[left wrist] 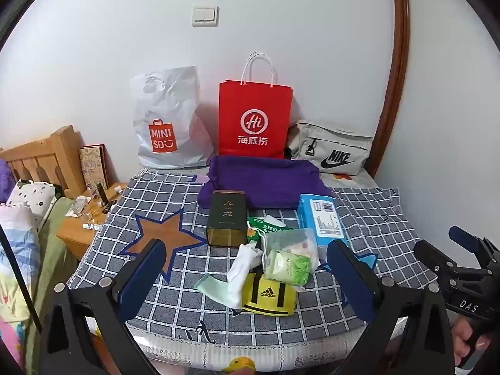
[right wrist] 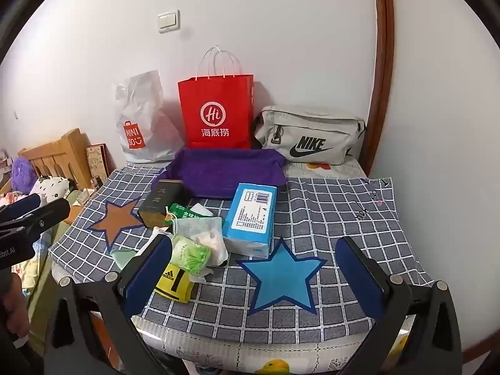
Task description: Organize soft objects
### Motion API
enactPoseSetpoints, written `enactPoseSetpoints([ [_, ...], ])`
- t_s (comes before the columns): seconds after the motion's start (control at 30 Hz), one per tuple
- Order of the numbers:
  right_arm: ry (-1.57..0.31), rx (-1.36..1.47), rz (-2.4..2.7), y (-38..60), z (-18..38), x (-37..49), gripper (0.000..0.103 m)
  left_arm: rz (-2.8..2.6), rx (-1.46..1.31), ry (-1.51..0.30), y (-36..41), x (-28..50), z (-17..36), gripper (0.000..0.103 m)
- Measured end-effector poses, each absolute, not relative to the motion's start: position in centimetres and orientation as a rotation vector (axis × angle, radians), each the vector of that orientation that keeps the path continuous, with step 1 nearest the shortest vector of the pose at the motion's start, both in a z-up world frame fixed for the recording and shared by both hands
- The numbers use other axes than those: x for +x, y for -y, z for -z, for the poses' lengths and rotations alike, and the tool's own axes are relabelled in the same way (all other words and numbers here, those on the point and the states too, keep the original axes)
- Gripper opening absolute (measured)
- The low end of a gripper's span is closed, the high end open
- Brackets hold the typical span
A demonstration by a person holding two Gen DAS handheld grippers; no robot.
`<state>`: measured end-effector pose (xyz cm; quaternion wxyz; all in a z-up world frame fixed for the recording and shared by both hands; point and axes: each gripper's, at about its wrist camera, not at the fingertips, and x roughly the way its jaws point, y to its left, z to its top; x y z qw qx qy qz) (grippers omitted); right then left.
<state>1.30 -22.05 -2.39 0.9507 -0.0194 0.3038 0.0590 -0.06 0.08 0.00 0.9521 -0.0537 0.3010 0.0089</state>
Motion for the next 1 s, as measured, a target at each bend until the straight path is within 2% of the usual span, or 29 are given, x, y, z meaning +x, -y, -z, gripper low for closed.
enactPoseSetpoints([
  [1.0, -0.562, -0.024, -0.127, 22.2, 0.3, -1.5, 0.103, -0.012, -0.109, -0.6, 0.0, -1.7, -1.5, 0.103],
])
